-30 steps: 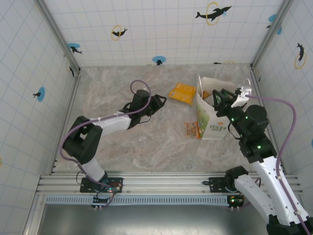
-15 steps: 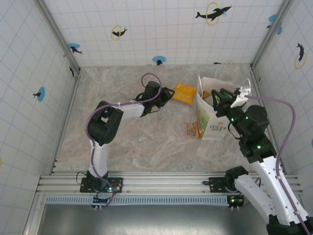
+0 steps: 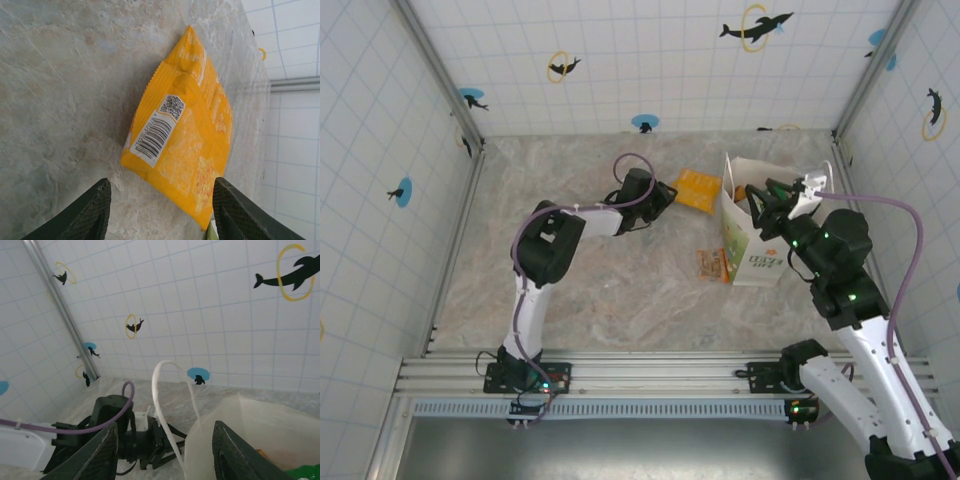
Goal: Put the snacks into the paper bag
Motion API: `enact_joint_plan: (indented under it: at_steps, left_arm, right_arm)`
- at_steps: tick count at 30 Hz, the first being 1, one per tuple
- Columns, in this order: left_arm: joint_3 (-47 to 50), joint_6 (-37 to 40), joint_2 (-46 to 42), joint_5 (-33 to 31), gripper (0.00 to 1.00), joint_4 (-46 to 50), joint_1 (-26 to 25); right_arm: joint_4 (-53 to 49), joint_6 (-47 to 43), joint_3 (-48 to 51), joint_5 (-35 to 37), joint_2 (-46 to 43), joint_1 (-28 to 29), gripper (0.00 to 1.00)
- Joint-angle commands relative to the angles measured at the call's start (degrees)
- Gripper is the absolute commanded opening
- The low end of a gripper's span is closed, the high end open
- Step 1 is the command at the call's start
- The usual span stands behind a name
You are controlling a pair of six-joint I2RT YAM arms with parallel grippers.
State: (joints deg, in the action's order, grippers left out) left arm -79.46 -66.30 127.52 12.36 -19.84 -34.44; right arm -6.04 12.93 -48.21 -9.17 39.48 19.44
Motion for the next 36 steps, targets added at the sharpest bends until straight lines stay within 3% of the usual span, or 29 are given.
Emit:
enact_joint_plan:
  at_steps: [1, 9, 17, 23, 29, 34, 36]
  left_arm:
    - [-2.12, -1.43, 2.31, -0.84, 0.55, -0.38, 0.84]
    - [-5.13, -4.54, 6.49, 0.58, 0.53, -3.33, 1.39]
    - [-8.08, -8.78, 12.79, 2.66, 0.47, -6.66, 1.32]
    - [-8.38, -10.46, 13.95, 2.9, 0.41, -9.07, 1.27]
    - [-8.62, -12.24, 14.44, 4.16, 0.28, -11.25, 0.99]
    - [-8.58, -10.44, 13.07, 3.15, 0.01, -10.81, 0.94]
    - [-8.52, -9.4, 12.24, 2.52, 0.0, -10.34, 0.92]
  right_arm:
    - [-1.26, -0.8, -3.17, -6.37, 1.3, -0.19, 0.52]
    - [-11.35, -1.33, -9.01, -20.79, 6.18, -0.19, 0.51]
    - [-20.72, -2.09, -13.3, -25.23, 10.28, -0.15, 0.49]
    - [-30.12, -3.6, -18.02, -24.12, 14.18, -0.19, 0.48]
    - [-31.42, -3.79, -18.66, -22.73, 14.88, -0.18, 0.48]
    - [-29.81, -3.29, -18.16, -22.52, 14.12, -0.19, 0.48]
    - [-29.83, -3.13, -18.15, -22.56, 14.21, -0.19, 0.48]
